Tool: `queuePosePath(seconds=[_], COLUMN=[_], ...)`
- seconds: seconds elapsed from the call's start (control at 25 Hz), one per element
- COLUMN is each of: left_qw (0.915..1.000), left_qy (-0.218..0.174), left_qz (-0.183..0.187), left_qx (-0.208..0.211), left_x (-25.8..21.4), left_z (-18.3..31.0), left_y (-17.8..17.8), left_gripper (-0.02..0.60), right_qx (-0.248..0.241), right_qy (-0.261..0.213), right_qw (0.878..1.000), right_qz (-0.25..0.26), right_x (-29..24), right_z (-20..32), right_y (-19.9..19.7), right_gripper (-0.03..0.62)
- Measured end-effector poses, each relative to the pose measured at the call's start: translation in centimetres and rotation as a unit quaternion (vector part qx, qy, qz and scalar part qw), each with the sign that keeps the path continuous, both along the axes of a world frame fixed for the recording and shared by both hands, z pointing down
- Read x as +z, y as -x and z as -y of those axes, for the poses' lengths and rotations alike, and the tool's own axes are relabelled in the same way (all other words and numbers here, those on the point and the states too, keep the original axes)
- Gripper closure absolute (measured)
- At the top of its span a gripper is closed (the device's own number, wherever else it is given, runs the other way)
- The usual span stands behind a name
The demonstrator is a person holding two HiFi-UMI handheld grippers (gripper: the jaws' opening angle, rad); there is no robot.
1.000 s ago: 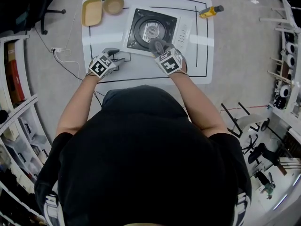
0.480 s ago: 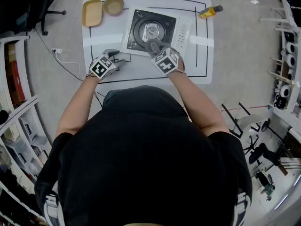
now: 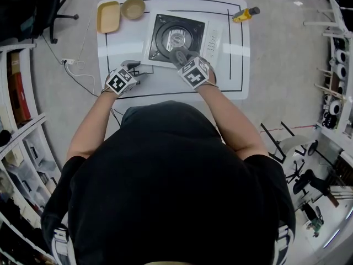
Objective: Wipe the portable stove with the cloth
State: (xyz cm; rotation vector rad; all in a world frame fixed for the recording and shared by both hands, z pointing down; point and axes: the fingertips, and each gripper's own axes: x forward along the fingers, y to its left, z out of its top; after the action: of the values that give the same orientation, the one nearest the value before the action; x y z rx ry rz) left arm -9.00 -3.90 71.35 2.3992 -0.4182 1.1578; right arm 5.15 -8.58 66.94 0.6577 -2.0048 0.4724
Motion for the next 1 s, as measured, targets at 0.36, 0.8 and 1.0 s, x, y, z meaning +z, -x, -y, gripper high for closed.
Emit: queuePosePath(seconds=[0.36,0.8,1.0], left_qw=[0.9995,0.9982,0.9949], left_qy=[0.03,0.011,-0.004], left_qz=[-0.004,-0.034,-0.058], left_qx=[0.013,-0.049,-0.082], left_x=[-0.6,-4.5,-7.7], left_z=[-2.8,-2.8,-2.7], left_y=[-0.3,0.4,0.0], left_gripper=[0.35,0.356,0.357], right_qx=[0.041,0.109,0.116], right_qy=[0.009,-0.043,-0.07], right_qw=[0.998,0.989,0.983], right_qz=[0.039,0.092,0.122], right_x=[-1.3,-7.4,-10.8], right_z=[-0.4,1.5,1.0], right_y=[-1.9,-7.1,-8.9], right_gripper=[0.434,0.434,0.433])
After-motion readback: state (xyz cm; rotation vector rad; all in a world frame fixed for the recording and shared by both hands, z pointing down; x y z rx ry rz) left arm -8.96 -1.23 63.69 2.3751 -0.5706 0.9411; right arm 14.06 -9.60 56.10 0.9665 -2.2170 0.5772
